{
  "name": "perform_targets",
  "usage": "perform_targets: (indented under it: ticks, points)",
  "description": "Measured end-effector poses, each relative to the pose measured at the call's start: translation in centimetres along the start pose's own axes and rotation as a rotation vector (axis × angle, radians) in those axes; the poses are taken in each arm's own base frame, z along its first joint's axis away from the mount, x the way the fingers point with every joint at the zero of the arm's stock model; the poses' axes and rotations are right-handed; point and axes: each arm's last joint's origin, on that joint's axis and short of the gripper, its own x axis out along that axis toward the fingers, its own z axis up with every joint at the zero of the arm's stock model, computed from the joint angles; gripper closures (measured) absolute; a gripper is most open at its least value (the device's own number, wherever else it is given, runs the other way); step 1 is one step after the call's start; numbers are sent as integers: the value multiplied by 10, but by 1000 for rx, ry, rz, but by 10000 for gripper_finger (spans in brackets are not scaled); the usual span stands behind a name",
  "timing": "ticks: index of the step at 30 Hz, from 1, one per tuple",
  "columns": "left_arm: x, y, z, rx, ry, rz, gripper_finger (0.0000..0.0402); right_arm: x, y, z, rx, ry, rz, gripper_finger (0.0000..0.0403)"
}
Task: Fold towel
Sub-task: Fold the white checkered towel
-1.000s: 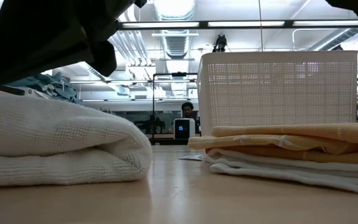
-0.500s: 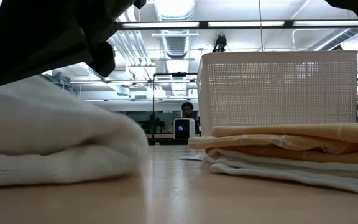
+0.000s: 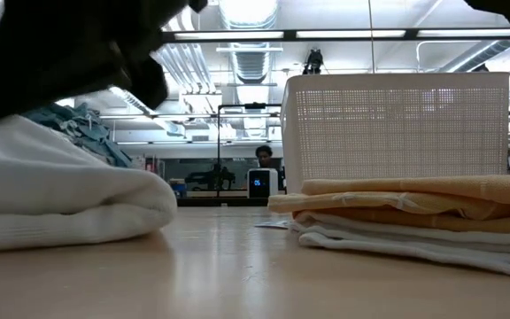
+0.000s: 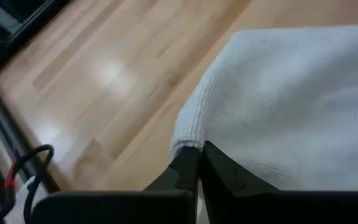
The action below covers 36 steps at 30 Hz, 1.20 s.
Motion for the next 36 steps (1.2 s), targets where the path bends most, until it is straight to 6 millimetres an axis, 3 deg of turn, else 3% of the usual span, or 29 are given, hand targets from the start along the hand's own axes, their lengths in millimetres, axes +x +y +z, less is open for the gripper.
perform_targets:
  ticks: [6,13,17,22,27,36]
  points:
    - [-12,2,9,-93,29,-60,401,6,-11,-7,48,-7,-163,403]
    - [-35,9,24,-342,234,-133,401,9,-4,2,-182,-119,-138,400]
    - [-41,6,18,-443,516,-113,401,8,-3,7,-197,-172,-136,389]
    - [-37,2,9,-454,484,-150,400,8,-4,6,-189,-165,-137,364]
    - [-35,-4,6,-485,469,-171,369,8,-4,6,-186,-164,-137,330]
    - [-44,-9,-1,-514,658,-170,314,9,0,9,-144,-216,-98,271]
